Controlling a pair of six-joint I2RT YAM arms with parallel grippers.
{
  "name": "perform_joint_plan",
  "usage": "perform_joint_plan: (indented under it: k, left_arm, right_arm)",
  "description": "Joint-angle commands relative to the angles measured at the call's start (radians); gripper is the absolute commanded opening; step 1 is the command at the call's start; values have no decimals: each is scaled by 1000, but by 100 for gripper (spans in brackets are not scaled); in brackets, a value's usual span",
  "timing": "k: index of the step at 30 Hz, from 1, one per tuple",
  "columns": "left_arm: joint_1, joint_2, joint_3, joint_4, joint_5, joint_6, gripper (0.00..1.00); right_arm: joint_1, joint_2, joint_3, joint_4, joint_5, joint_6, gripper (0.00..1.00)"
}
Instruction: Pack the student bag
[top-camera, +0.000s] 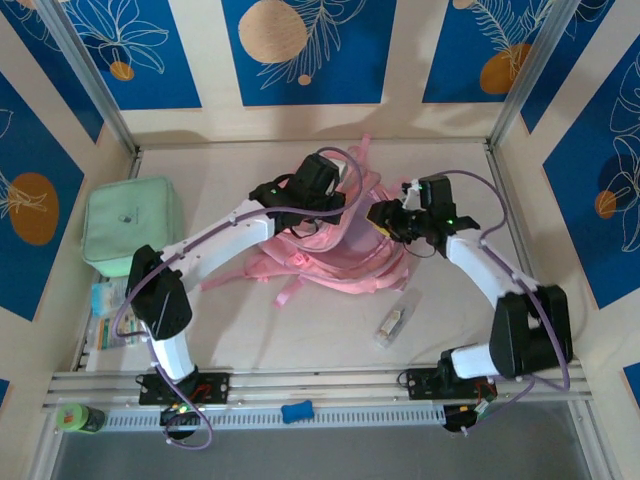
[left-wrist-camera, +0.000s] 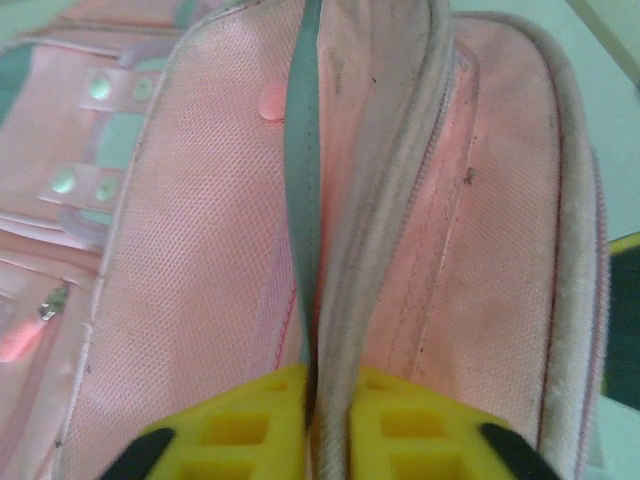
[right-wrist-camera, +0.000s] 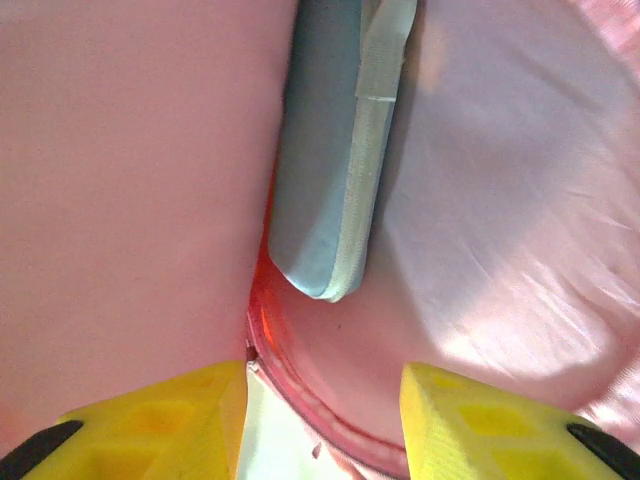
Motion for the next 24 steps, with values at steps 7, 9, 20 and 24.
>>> perform_joint_plan:
  k: [7, 9, 20, 24]
  left_arm:
    - [53, -252, -274, 251, 242, -104, 48]
    - [93, -308, -367, 278, 231, -141, 51]
    - [351, -312, -742, 500, 301, -386, 62]
    - [359, -226, -748, 651, 364, -409, 65]
  right_arm:
    - [51, -138, 69, -379, 87, -179, 45]
    - [106, -116, 74, -401, 85, -179, 45]
    - [445, 33, -6, -214, 199, 21, 46]
    - [461, 115, 7, -176, 224, 35, 45]
